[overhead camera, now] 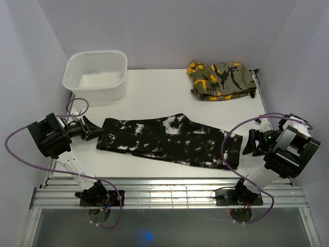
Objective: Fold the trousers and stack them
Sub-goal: Fold the trousers
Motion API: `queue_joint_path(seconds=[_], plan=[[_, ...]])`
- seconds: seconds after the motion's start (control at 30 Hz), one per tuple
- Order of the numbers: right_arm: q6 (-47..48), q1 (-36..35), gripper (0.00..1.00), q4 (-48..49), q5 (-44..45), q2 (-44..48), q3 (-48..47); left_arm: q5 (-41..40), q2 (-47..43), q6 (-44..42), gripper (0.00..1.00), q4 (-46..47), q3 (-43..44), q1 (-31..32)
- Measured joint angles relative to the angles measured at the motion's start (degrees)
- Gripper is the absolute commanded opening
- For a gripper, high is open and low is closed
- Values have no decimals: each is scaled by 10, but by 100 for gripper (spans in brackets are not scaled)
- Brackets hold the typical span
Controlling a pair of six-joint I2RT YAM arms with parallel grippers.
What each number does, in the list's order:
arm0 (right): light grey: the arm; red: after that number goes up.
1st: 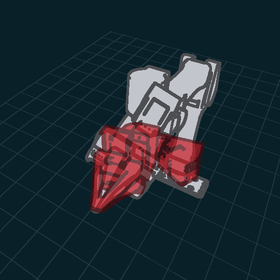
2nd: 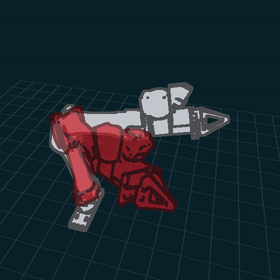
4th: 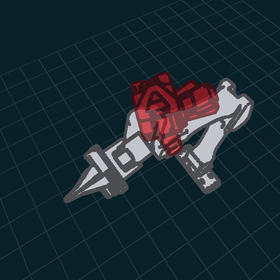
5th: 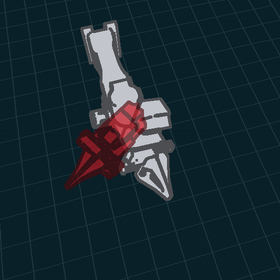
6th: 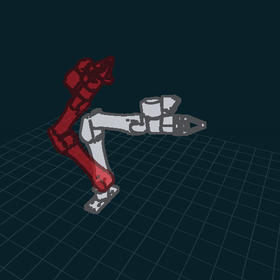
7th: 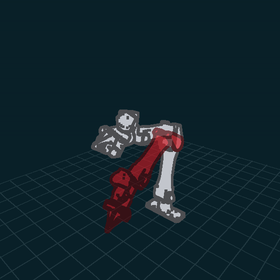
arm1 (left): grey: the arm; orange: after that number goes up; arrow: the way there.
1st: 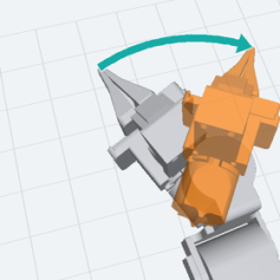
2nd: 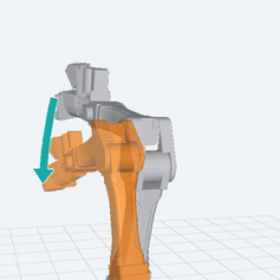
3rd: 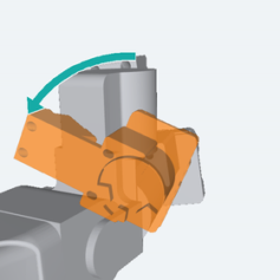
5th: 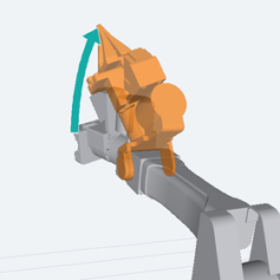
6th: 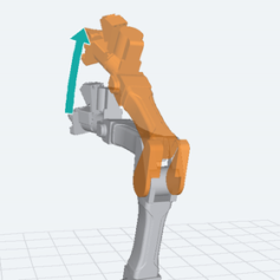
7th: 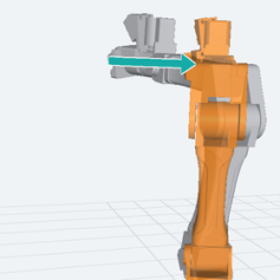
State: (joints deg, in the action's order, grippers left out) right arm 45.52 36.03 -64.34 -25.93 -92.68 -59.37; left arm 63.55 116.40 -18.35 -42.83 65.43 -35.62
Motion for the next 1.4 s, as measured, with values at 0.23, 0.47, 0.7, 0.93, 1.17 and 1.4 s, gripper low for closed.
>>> queue_joint_path(seconds=[0.23,0.47,0.7,0.93,1.17,1.4], plan=[[-16,-2,74,15,-25,-40,29,1,5,14,49,17,1,7],[-33,-21,58,40,-28,-61,38,-8,6,16,25,30,1,32],[-49,-56,21,63,-29,-71,38,-15,6,15,0,5,22,32],[-63,-139,8,76,-51,-72,35,-54,-64,-7,0,-76,102,15],[-95,-226,8,98,-89,-86,2,-88,-226,19,0,-110,158,80],[-134,-245,72,106,-120,-111,-9,-120,-276,127,0,-92,144,237]])
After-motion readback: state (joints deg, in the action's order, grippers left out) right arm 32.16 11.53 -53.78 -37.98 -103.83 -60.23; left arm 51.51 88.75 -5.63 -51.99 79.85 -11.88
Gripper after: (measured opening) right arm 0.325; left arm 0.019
